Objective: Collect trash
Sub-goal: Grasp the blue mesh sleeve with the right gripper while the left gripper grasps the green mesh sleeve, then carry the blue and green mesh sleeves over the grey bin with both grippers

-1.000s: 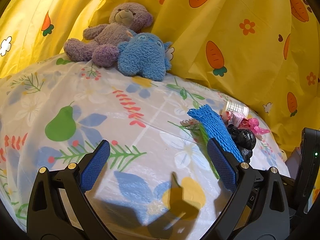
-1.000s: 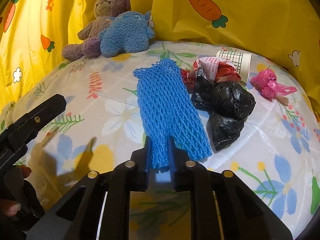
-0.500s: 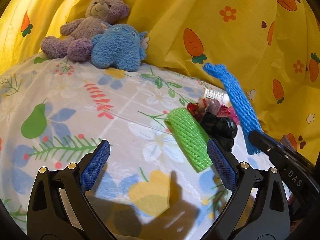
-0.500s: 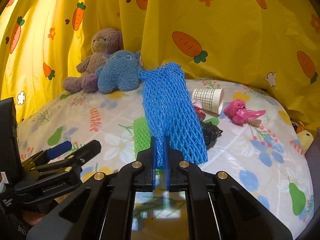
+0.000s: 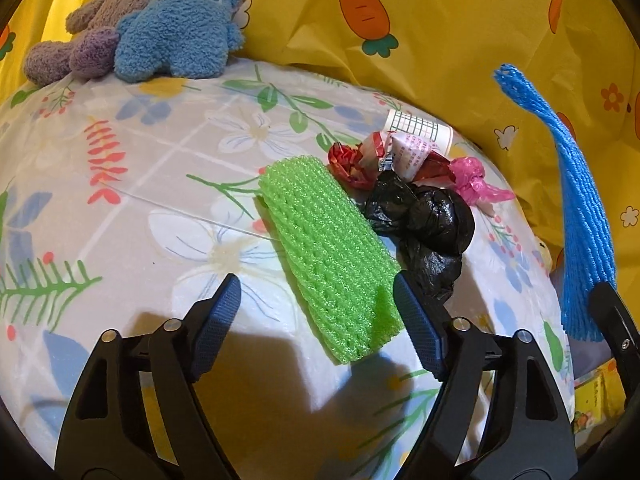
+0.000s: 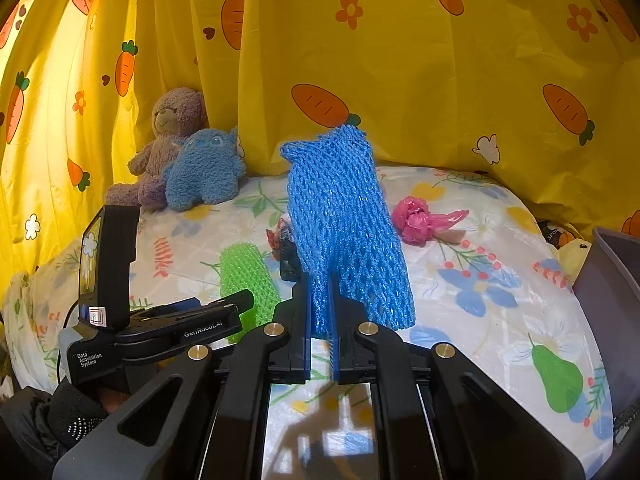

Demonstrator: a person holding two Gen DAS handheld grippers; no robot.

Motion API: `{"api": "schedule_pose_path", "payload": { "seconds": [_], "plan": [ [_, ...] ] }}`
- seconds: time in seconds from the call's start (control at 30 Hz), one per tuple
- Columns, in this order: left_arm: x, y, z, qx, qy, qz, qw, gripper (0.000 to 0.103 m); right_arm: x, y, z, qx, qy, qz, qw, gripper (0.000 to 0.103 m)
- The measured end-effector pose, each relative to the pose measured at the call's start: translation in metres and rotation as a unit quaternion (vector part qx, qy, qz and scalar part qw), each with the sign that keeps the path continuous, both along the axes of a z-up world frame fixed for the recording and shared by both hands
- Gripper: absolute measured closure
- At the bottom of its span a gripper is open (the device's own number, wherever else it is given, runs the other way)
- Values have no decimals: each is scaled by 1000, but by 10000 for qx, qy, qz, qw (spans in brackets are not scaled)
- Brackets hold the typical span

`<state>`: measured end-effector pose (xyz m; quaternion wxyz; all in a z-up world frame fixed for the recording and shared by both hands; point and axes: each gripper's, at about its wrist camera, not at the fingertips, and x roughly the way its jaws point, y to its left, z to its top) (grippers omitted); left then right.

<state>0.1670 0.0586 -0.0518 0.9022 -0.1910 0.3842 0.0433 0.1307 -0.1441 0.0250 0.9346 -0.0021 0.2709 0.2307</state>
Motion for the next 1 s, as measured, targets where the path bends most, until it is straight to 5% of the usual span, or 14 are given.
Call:
{"api": "schedule_pose_path", "payload": {
  "seconds": [0.2, 0.3, 1.0],
  "plan": [
    [7, -3, -2, -77, 60, -212, 9997, 71, -1, -11, 0, 102, -26, -55, 9999, 95],
    [6, 0, -2, -254, -37, -254, 9993, 82, -3, -13, -1, 111, -29, -73, 9999, 95],
    [-58, 4, 46, -322, -1182, -364, 9918, 86, -28, -41, 8, 207, -217, -370, 9989, 95]
  ]
}}
